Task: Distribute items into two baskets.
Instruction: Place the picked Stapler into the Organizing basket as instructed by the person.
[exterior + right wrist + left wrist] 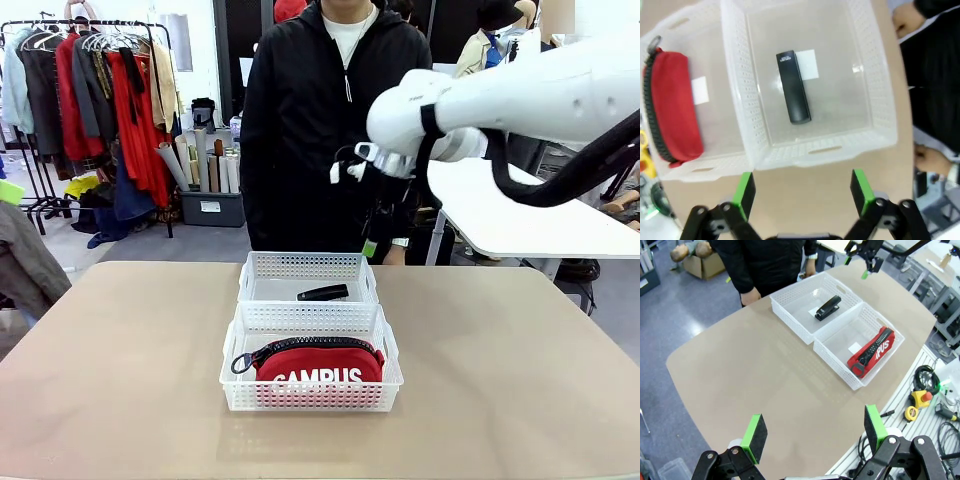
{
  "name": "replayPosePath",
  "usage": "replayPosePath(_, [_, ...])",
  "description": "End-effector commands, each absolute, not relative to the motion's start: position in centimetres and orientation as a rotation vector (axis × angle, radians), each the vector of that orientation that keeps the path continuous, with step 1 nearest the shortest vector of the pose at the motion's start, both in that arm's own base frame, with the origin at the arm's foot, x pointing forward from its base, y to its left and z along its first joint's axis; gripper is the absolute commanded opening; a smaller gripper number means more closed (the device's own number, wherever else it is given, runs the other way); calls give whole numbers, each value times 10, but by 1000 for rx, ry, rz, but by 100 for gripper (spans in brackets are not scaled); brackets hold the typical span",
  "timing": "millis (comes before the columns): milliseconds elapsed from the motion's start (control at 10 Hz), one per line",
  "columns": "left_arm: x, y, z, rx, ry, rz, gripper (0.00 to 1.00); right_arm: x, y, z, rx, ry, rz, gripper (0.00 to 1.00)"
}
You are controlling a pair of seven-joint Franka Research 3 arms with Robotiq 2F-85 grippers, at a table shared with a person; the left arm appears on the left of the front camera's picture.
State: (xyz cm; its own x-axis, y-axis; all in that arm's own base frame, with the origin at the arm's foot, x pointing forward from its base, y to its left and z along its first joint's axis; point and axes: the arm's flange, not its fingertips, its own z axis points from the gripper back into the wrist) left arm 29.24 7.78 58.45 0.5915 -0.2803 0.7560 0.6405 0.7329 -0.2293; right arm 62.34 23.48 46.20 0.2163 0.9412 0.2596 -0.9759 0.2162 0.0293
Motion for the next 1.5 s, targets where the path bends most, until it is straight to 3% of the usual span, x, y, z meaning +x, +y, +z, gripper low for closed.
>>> replayPosePath(0, [292, 77, 584, -522, -766, -565, 100, 588, 199, 481, 212, -288, 1276, 100])
replayPosePath(400, [292, 77, 584, -522, -766, -565, 100, 540, 125, 518, 317, -191, 1010, 100])
replayPosePath(1100, [292, 77, 584, -522, -766, -565, 100, 459, -28, 542, 688, -375, 727, 100])
replayPosePath(1400, [292, 77, 584, -522, -766, -565, 100, 396, -38, 540, 677, -463, 672, 100])
